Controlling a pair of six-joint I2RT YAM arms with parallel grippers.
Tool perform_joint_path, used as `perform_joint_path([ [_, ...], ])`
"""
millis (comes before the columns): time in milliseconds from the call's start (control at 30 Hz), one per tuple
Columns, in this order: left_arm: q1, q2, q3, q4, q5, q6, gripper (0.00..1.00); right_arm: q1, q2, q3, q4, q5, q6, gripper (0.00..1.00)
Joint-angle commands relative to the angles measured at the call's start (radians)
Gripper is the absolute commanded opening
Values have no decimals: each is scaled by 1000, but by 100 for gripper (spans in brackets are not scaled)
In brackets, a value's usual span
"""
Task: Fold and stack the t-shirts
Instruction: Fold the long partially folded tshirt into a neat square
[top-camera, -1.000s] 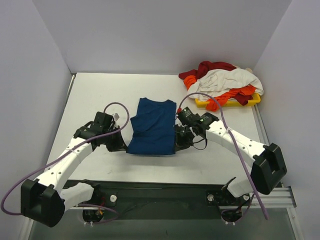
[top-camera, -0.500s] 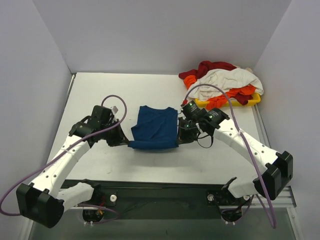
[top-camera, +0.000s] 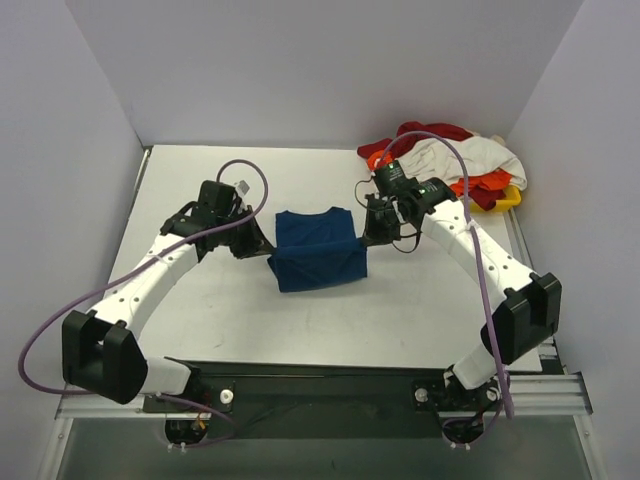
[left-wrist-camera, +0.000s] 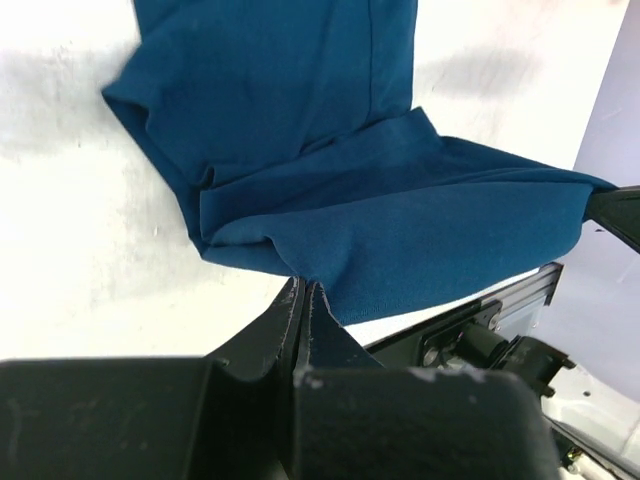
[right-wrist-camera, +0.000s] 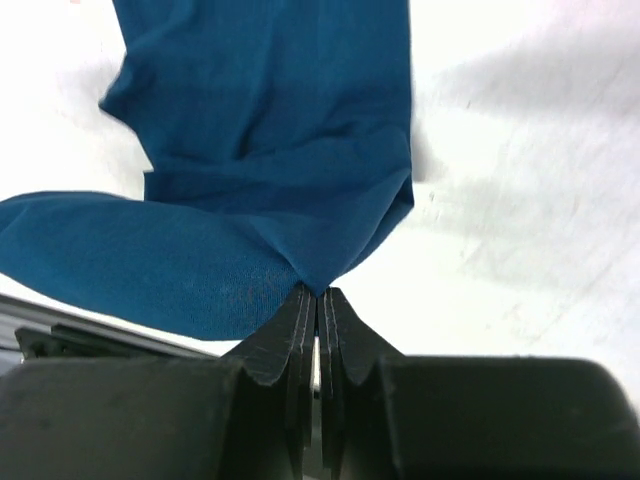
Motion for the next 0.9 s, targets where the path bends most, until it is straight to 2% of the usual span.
perform_joint_path([
  [0, 40, 57, 76, 101, 41, 18, 0, -27, 53, 83, -18, 34, -60, 0],
  [500, 130, 365, 219, 220, 120, 39, 0, -109, 392, 413, 9, 19, -108, 0],
  [867, 158, 565, 360, 259, 127, 20, 0, -168, 562, 592, 16, -34, -108, 0],
])
